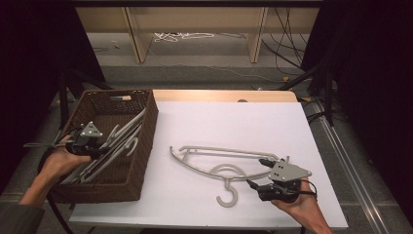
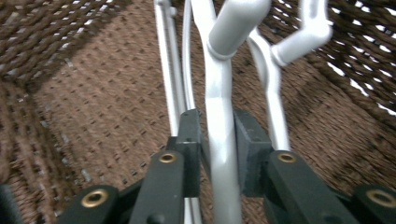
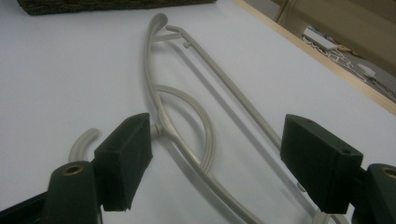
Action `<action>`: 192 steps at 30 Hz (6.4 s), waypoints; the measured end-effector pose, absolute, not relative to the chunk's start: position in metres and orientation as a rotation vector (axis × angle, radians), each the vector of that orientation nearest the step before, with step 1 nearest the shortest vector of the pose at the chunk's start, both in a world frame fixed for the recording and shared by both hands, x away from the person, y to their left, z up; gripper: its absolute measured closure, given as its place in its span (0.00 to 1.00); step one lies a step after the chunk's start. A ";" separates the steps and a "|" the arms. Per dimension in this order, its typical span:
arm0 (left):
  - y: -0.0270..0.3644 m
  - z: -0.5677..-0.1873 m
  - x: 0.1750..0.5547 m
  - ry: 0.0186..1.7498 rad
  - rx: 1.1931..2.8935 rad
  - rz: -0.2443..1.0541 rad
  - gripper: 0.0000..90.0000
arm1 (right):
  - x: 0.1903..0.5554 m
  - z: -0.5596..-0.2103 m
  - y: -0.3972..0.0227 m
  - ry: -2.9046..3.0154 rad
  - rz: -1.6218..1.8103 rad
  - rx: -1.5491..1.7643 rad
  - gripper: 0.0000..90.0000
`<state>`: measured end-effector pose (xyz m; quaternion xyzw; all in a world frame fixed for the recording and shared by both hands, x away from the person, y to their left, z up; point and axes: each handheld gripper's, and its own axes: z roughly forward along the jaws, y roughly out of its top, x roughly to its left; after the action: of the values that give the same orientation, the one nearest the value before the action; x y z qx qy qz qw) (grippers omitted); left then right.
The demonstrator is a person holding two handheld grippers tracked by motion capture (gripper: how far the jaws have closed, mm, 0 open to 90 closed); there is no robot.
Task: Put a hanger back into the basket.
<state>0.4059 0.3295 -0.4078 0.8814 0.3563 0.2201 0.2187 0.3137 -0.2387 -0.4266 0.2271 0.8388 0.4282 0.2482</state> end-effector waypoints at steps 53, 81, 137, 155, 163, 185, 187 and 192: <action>0.213 -0.344 0.336 0.850 1.756 0.594 0.18 | 0.316 -0.428 -0.240 2.261 1.211 0.671 0.23; 0.166 -0.414 0.310 0.714 1.726 0.536 0.17 | 0.318 -0.434 -0.243 2.219 1.329 0.707 0.18; 0.164 -0.441 0.301 0.652 1.779 0.508 0.17 | 0.389 -0.456 -0.215 2.754 0.768 0.434 0.49; 0.161 -0.444 0.300 0.641 1.810 0.498 0.17 | 0.401 -0.464 -0.208 2.925 0.621 0.472 0.71; 0.161 -0.444 0.300 0.627 1.830 0.504 0.17 | 0.401 -0.463 -0.208 2.947 0.609 0.472 0.75; 0.154 -0.446 0.302 0.584 1.880 0.514 0.18 | 0.398 -0.461 -0.201 2.966 0.538 0.130 0.89; 0.153 -0.448 0.303 0.584 1.883 0.515 0.19 | 0.397 -0.460 -0.199 2.965 0.519 0.117 0.89; 0.153 -0.448 0.304 0.571 1.895 0.525 0.19 | 0.394 -0.459 -0.198 2.948 0.543 0.097 0.90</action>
<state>0.3037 0.1532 -0.4478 0.7904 0.2382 0.2188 0.5202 0.3945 -0.1978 -0.4586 0.0323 0.9805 0.1806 0.0710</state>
